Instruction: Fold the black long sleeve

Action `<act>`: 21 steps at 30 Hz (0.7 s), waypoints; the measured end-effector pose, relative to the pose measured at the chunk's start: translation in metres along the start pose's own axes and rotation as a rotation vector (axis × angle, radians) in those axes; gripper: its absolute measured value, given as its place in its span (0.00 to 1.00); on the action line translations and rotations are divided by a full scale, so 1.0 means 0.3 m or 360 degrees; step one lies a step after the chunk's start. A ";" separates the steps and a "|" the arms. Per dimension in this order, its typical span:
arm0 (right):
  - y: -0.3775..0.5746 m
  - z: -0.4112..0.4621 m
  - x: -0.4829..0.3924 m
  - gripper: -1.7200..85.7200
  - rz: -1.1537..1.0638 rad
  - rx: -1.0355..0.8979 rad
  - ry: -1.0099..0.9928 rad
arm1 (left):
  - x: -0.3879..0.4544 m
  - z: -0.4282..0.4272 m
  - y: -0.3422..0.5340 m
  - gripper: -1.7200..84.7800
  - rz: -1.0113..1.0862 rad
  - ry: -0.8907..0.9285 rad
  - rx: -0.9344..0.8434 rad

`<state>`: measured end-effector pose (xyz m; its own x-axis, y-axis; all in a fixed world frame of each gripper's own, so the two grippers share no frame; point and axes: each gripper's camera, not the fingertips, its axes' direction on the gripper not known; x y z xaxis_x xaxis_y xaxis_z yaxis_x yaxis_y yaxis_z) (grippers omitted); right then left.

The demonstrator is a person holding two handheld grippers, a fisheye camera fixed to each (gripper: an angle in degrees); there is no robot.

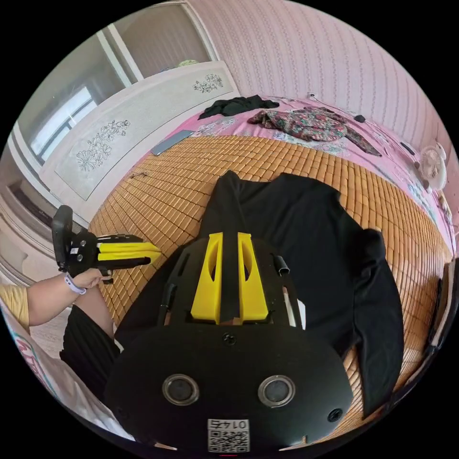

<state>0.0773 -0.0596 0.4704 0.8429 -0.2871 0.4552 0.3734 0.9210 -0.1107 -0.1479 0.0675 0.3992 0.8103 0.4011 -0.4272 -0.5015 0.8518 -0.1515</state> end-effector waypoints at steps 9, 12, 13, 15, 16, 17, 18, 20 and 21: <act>-0.292 0.215 0.119 0.02 0.0293 -0.0099 -0.0148 | 0.035 0.158 -0.119 0.01 0.0112 0.0073 -0.0130; -0.194 0.095 0.241 0.02 0.0549 0.0210 -0.0210 | 0.036 0.161 -0.129 0.01 0.0121 0.0093 -0.0129; -0.177 0.119 0.280 0.03 0.0583 0.0159 -0.0143 | 0.036 0.163 -0.127 0.01 0.0113 0.0098 -0.0106; -0.162 0.181 0.336 0.05 0.0650 -0.0060 -0.0057 | 0.037 0.163 -0.126 0.01 0.0092 0.0094 -0.0084; -0.145 0.175 0.352 0.06 0.0653 -0.0118 -0.0028 | 0.036 0.159 -0.127 0.01 0.0063 0.0068 -0.0085; -0.132 0.150 0.351 0.07 0.0635 -0.0092 -0.0022 | 0.032 0.147 -0.126 0.01 0.0032 0.0034 -0.0086; -0.092 0.076 0.337 0.07 0.0568 0.0015 -0.0003 | 0.030 0.136 -0.124 0.01 0.0022 0.0028 -0.0074; -0.004 -0.044 0.311 0.07 0.0452 0.0095 0.0028 | 0.032 0.065 -0.107 0.01 -0.0016 -0.0003 0.0007; 0.074 -0.120 0.293 0.07 0.0377 0.0104 0.0066 | 0.042 0.043 -0.103 0.01 -0.0005 -0.0016 0.0033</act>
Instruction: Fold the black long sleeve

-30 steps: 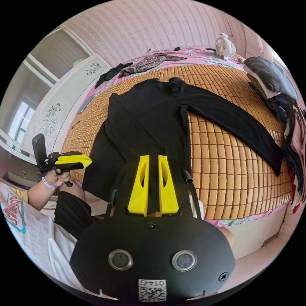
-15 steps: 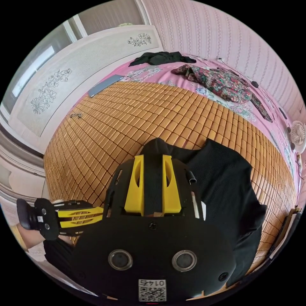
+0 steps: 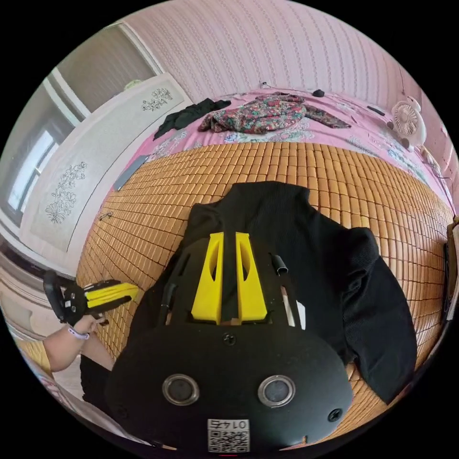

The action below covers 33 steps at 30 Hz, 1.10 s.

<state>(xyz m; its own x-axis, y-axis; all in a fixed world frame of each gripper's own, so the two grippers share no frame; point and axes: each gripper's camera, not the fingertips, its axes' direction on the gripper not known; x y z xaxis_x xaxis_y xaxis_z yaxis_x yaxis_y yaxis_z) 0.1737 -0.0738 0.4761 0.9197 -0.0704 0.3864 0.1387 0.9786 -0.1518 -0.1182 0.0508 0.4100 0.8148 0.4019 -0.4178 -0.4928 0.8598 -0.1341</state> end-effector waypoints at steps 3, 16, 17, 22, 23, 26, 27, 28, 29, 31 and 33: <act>0.230 -0.158 0.030 0.07 -0.0091 -0.0094 0.0188 | 0.116 -0.094 0.022 0.01 0.0117 0.0032 0.0101; 0.718 -0.195 0.117 0.06 0.0029 -0.0615 0.0428 | 1.046 0.114 -0.034 0.04 0.0880 0.0589 -0.0275; 0.716 -0.199 0.122 0.06 0.0035 -0.0606 0.0418 | 1.075 0.147 -0.043 0.04 0.0919 0.0537 -0.0340; 0.698 -0.284 0.164 0.02 0.0048 -0.0534 0.0333 | 1.048 0.182 -0.091 0.02 0.0897 0.0629 -0.0446; 0.695 -0.302 0.168 0.02 0.0053 -0.0518 0.0317 | 1.028 0.171 -0.101 0.01 0.0877 0.0633 -0.0448; 0.686 -0.410 0.194 0.02 0.0100 -0.0404 0.0178 | 0.983 0.078 -0.111 0.01 0.0881 0.0622 -0.0332; 0.686 -0.461 0.202 0.01 0.0120 -0.0359 0.0118 | 0.974 0.050 -0.110 0.01 0.0893 0.0626 -0.0294; 0.688 -0.513 0.211 0.01 0.0145 -0.0319 0.0054 | 0.953 -0.006 -0.103 0.01 0.0926 0.0660 -0.0205; 0.690 -0.540 0.215 0.01 0.0158 -0.0300 0.0021 | 0.926 -0.054 -0.094 0.01 0.0947 0.0717 -0.0127; 0.714 -0.634 0.225 0.01 0.0190 -0.0236 -0.0056 | 0.886 -0.115 -0.082 0.01 0.0966 0.0831 -0.0049; 0.743 -0.665 0.239 0.01 0.0223 -0.0243 -0.0086 | 0.862 -0.159 -0.071 0.01 0.0970 0.0923 0.0009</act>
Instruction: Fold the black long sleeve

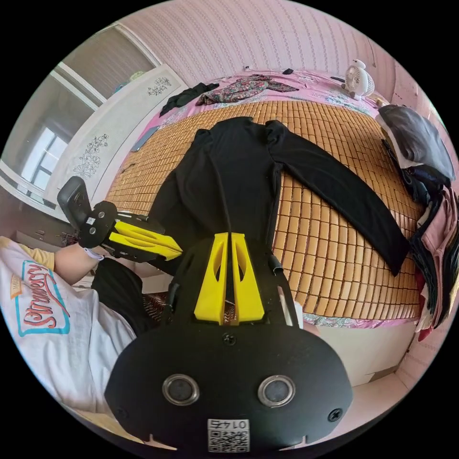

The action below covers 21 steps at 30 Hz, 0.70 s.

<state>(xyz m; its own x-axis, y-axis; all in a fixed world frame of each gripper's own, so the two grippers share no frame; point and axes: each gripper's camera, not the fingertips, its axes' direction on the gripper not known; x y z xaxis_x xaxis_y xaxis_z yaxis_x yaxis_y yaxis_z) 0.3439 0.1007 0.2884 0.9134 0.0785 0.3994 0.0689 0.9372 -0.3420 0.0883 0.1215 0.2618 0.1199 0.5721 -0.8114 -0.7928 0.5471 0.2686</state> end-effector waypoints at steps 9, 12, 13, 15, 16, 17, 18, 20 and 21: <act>0.080 0.258 0.120 0.05 0.0151 -0.0509 0.0127 | 0.016 0.253 0.086 0.01 -0.0074 0.0194 -0.0316; 0.085 0.213 0.140 0.09 0.0115 -0.0415 0.0272 | 0.000 0.214 0.119 0.01 -0.0105 0.0148 -0.0278; 0.085 0.181 0.176 0.10 0.0151 -0.0345 0.0338 | -0.024 0.176 0.131 0.01 -0.0140 0.0099 -0.0237; 0.086 0.121 0.268 0.11 0.0279 -0.0175 0.0413 | -0.083 0.111 0.152 0.01 -0.0225 -0.0030 -0.0168; 0.093 0.072 0.353 0.11 0.0426 -0.0004 0.0466 | -0.137 0.067 0.171 0.01 -0.0305 -0.0143 -0.0123; 0.101 0.046 0.400 0.12 0.0517 0.0095 0.0496 | -0.198 0.025 0.193 0.01 -0.0404 -0.0254 -0.0089; 0.124 0.001 0.500 0.12 0.0716 0.0272 0.0563 | -0.231 0.006 0.204 0.01 -0.0459 -0.0305 -0.0074; 0.147 -0.035 0.634 0.12 0.0949 0.0411 0.0729 | -0.348 -0.064 0.249 0.01 -0.0640 -0.0470 -0.0011; 0.152 -0.041 0.714 0.13 0.1079 0.0425 0.0847 | -0.374 -0.077 0.260 0.01 -0.0674 -0.0507 -0.0002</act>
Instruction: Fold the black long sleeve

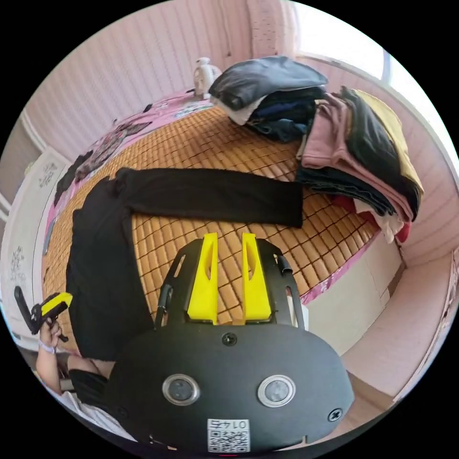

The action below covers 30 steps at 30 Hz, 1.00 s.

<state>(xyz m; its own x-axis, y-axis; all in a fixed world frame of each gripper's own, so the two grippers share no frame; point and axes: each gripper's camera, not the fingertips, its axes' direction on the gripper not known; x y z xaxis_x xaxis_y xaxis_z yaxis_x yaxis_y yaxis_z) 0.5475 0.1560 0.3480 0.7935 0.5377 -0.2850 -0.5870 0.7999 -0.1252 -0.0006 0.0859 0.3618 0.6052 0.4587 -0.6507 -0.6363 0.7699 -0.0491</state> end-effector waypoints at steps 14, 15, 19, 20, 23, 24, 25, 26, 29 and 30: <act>-0.027 0.175 0.181 0.05 0.0190 -0.0106 0.0083 | -0.225 0.094 0.064 0.01 -0.0264 -0.0280 -0.0093; -0.022 0.156 0.186 0.04 0.0176 -0.0084 -0.0013 | -0.228 0.093 0.065 0.01 -0.0265 -0.0277 -0.0096; -0.048 -0.016 0.122 0.03 0.0092 0.0206 -0.0566 | -0.262 0.076 0.084 0.01 -0.0301 -0.0220 -0.0085; -0.055 -0.056 0.097 0.03 0.0055 0.0272 -0.0674 | -0.278 0.061 0.096 0.01 -0.0343 -0.0183 -0.0069; -0.060 -0.296 -0.079 0.03 -0.0311 0.0596 -0.1299 | -0.303 -0.027 0.145 0.01 -0.0418 -0.0072 0.0048; -0.038 -0.396 -0.161 0.03 -0.0512 0.0690 -0.1575 | -0.305 -0.053 0.160 0.01 -0.0428 -0.0066 0.0079; 0.000 -0.487 -0.248 0.03 -0.0736 0.0737 -0.1830 | -0.308 -0.110 0.193 0.01 -0.0444 -0.0062 0.0141; 0.026 -0.529 -0.294 0.03 -0.0857 0.0741 -0.1941 | -0.312 -0.171 0.234 0.01 -0.0457 -0.0063 0.0204; 0.216 -0.655 -0.533 0.04 -0.1459 0.0531 -0.2281 | -0.329 -0.306 0.359 0.01 -0.0518 -0.0074 0.0292; 0.324 -0.658 -0.622 0.05 -0.1651 0.0374 -0.2353 | -0.334 -0.327 0.388 0.01 -0.0536 -0.0081 0.0298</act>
<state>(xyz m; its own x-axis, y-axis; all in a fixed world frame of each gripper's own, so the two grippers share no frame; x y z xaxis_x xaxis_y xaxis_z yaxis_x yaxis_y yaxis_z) 0.3106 0.0808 0.2015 0.3317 -0.4830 0.8104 0.1097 0.8729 0.4753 -0.1823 0.0859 0.3469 0.7913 0.1842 -0.5830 -0.3023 0.9467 -0.1112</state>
